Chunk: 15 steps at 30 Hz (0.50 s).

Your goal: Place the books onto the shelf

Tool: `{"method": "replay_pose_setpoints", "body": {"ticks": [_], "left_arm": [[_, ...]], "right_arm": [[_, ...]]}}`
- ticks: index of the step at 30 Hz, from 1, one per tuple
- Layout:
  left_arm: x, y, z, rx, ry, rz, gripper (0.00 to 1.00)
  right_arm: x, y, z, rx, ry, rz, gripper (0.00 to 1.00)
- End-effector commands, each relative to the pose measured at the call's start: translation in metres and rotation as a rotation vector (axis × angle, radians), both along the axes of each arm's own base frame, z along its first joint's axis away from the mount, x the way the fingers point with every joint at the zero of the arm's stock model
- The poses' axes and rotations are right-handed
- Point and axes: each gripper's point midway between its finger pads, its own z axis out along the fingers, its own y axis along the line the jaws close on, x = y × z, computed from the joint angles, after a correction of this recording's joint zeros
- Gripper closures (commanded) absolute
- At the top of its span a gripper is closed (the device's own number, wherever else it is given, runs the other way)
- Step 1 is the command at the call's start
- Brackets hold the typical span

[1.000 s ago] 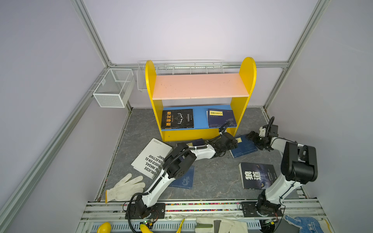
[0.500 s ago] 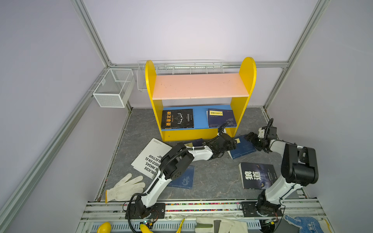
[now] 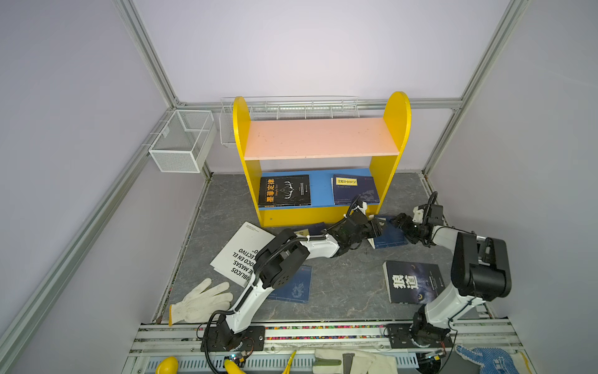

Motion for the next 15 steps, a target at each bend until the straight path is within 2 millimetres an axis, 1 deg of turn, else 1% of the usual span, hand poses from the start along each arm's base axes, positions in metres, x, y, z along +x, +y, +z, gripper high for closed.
{"method": "replay_pose_setpoints", "body": {"ticks": [1, 4, 8, 15], "left_arm": [[-0.0060, -0.0060, 0.0423, -0.092, -0.061, -0.041, 0.35], [-0.0068, -0.0064, 0.0394, -0.095, -0.051, -0.041, 0.36], [-0.0098, -0.0060, 0.0476, -0.143, -0.062, -0.054, 0.37], [-0.0085, 0.0012, 0.0413, -0.092, -0.063, -0.028, 0.40]], "right_arm": [[-0.0344, 0.0239, -0.0249, 0.101, 0.162, 0.012, 0.15], [-0.0340, 0.0277, -0.0228, 0.114, 0.161, 0.014, 0.15], [-0.0363, 0.0291, -0.0227, 0.100, 0.165, 0.022, 0.15], [-0.0399, 0.0303, -0.0283, 0.107, 0.182, 0.026, 0.15]]}}
